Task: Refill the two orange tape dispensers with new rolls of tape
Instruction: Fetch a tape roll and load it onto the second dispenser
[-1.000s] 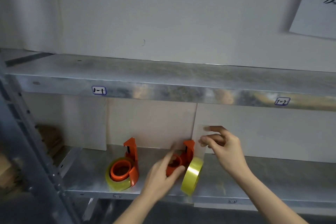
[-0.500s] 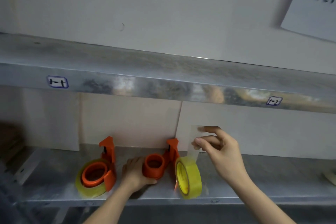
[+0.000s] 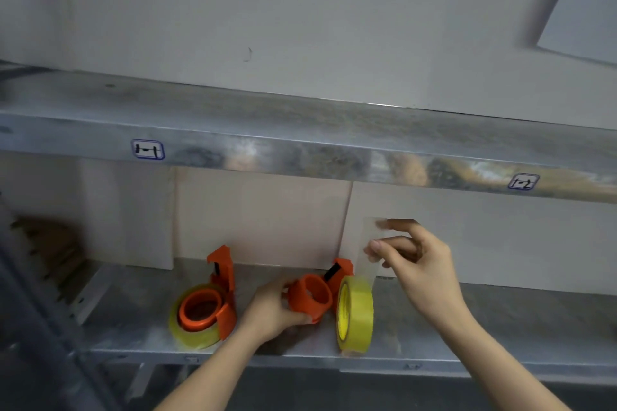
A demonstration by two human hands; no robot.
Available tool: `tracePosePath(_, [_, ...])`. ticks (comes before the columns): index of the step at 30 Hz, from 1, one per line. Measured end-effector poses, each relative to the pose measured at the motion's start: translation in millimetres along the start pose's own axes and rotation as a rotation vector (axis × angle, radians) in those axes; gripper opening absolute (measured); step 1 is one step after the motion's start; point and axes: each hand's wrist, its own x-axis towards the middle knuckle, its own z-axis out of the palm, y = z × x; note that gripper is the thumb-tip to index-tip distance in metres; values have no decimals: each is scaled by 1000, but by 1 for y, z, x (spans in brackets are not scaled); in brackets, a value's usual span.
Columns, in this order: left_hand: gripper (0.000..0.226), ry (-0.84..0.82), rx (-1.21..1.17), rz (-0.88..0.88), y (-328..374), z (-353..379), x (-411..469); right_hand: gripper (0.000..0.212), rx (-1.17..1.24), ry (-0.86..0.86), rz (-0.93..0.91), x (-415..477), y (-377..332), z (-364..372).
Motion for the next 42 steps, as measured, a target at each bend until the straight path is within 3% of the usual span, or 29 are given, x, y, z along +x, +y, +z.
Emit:
tracePosePath(18, [82,-97,38,48,21,-19,-21,27,-32,-116,109,3,20,30])
tracePosePath(22, [89,-178,-13,32,23,-22,-24,28,-59,-131,97,5,23,34])
tracePosePath(26, [112,-244,-137,-29,17,-20,-25,27,-71,-134,92,10,25,37])
tracePosePath(28, [122,-202,-153,-48,20,-16,-29,28,-61,-125,94,11,26,39])
tracePosePath(34, [102,49,-90,-33,37,6,-40,29,-94,-138,76,14,29,45])
tracePosePath(42, [101,82,-192,-15,42,15,-43,24,-96,-120,77,22,33,43])
